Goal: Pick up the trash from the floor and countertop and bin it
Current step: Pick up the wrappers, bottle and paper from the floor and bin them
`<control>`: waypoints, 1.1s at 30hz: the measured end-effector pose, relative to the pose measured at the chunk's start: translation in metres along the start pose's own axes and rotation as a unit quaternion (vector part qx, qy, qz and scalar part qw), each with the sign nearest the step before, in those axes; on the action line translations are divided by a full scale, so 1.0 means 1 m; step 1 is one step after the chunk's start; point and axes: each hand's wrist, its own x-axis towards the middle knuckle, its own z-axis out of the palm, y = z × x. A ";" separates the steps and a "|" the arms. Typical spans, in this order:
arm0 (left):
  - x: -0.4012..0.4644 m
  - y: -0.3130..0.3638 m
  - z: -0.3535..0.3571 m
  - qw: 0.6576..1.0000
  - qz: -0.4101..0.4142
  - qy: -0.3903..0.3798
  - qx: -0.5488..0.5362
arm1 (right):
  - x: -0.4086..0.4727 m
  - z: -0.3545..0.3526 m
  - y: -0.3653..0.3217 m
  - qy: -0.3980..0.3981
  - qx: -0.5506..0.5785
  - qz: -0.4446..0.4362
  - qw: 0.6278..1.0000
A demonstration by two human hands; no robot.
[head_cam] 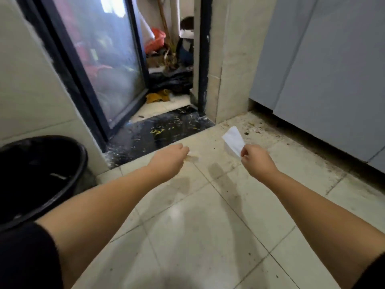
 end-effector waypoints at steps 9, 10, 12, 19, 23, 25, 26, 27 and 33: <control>-0.153 -0.220 -0.066 0.984 -0.148 0.098 0.003 | -0.026 0.053 -0.277 -0.001 0.042 -0.233 0.972; -0.172 -0.242 -0.068 0.981 -0.171 0.094 0.005 | -0.033 0.062 -0.305 -0.011 0.049 -0.252 0.966; -0.209 -0.280 -0.067 0.972 -0.221 0.082 -0.001 | -0.047 0.083 -0.356 -0.043 0.056 -0.287 0.955; -0.258 -0.340 -0.014 0.961 -0.269 -0.066 -0.015 | -0.074 0.161 -0.460 -0.151 -0.071 -0.337 0.926; -0.244 -0.343 -0.002 0.951 -0.227 -0.206 -0.026 | -0.086 0.178 -0.481 -0.333 -0.267 -0.297 0.854; -0.241 -0.345 0.003 0.936 -0.215 -0.269 -0.071 | -0.090 0.185 -0.479 -0.384 -0.270 -0.278 0.838; -0.240 -0.346 0.004 0.930 -0.214 -0.286 -0.090 | -0.090 0.187 -0.478 -0.382 -0.249 -0.279 0.845; -0.240 -0.347 0.003 0.928 -0.212 -0.291 -0.099 | -0.087 0.187 -0.477 -0.368 -0.229 -0.284 0.855; -0.210 -0.334 -0.043 0.963 -0.205 -0.149 -0.090 | -0.051 0.133 -0.465 -0.160 -0.075 -0.315 0.933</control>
